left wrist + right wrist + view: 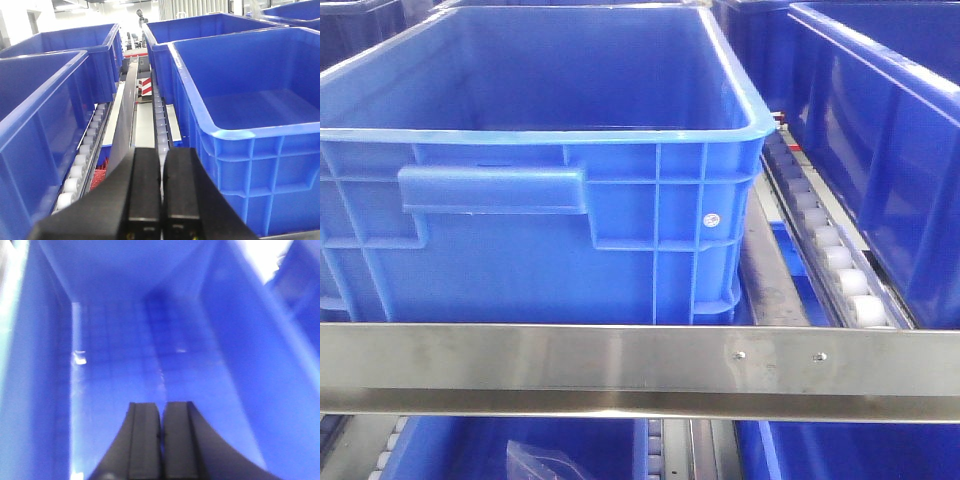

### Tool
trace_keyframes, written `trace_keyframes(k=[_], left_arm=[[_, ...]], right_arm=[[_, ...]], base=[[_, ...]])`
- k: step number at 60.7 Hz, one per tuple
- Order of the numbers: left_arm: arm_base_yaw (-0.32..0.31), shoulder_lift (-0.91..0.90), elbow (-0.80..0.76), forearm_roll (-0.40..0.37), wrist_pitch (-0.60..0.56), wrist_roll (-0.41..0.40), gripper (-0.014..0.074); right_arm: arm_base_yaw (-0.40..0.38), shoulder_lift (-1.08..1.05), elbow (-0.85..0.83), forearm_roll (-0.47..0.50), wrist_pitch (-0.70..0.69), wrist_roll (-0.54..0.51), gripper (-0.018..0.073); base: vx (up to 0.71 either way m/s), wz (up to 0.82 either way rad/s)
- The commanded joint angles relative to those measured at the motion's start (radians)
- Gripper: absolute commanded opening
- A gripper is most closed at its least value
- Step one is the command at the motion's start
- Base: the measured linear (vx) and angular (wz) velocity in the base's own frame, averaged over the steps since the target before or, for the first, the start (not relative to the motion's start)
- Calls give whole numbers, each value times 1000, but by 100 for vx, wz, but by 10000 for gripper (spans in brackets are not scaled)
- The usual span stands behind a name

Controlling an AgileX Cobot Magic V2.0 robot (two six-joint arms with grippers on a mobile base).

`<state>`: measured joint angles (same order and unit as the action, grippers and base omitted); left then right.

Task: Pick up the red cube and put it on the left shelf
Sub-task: 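Raise the open right gripper out of the blue bin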

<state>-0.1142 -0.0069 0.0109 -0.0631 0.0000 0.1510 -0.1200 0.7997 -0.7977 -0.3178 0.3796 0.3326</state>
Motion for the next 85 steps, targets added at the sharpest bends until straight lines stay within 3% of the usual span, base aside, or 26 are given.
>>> trace_keyframes(k=[1, 12, 21, 61, 73, 85], left_arm=[[-6, 8, 22, -4, -84, 2, 106], [-6, 8, 22, -4, -84, 2, 106], [-6, 8, 22, -4, -84, 2, 106], [-6, 8, 22, -4, -84, 2, 106], [-6, 8, 22, -4, -84, 2, 106], [-6, 8, 22, -4, -84, 2, 106]], right_arm=[[2, -158, 72, -21, -126, -2, 52], [2, -487, 276, -21, -202, -2, 52], [2, -615, 352, -21, -203, -2, 52], [3, -621, 375, 3, -228, -1, 52], [4, -666, 423, 10, -114, -1, 52], [4, -750, 653, 19, -288, -1, 52]], base=[[0, 0], [0, 0], [-2, -12], [0, 2], [0, 0], [0, 0]])
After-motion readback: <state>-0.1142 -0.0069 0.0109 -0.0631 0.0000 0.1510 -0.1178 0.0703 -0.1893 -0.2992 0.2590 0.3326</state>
